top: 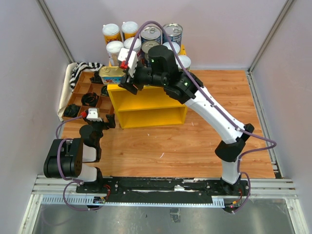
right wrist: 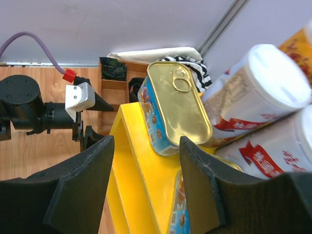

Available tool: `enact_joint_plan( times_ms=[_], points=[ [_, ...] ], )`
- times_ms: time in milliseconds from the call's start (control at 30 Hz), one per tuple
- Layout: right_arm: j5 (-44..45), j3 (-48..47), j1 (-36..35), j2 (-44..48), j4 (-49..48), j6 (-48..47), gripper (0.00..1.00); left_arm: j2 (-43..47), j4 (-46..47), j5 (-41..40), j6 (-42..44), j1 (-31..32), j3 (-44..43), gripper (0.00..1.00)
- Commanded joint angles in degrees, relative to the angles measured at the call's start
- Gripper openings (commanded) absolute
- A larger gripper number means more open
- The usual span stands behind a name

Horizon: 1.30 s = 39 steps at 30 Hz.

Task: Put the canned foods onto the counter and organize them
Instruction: Adjust the canned food at the counter.

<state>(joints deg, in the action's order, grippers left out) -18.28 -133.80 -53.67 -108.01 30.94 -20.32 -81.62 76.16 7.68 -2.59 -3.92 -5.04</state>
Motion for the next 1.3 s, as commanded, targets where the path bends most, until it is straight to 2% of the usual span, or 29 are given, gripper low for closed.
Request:
enact_joint_plan(
  times_ms=[0,167,400,833,1100,1267],
  points=[
    [-6.0,-1.3,-0.6,-1.7,-2.8,-4.6,0.57,0.0,1.2,0.2,0.7,0.3,-0.6,1.00],
    [-8.1,1.5,-0.6,-1.9,-6.8,-7.9,0.58,0.0,1.2,0.2,0.7,0.3,-0.6,1.00],
    [-8.0,1.0,-0.6,-3.7,-7.2,-9.3,0.54,0.0,1.2,0.2,0.7,0.3,-0.6,1.00],
    [-8.3,-1.2,1.2,-7.8,-7.6,-9.7,0.41,0.0,1.1,0.2,0.7,0.3,-0.6,1.00],
    [-11.1,1.3,1.2,-4.6,-10.4,-9.1,0.43,0.0,1.2,0.2,0.7,0.3,-0.6,1.00],
    [-12.8,5.5,1.2,-0.6,-15.9,-8.1,0.44,0.0,1.2,0.2,0.7,0.3,-0.6,1.00]
  ],
)
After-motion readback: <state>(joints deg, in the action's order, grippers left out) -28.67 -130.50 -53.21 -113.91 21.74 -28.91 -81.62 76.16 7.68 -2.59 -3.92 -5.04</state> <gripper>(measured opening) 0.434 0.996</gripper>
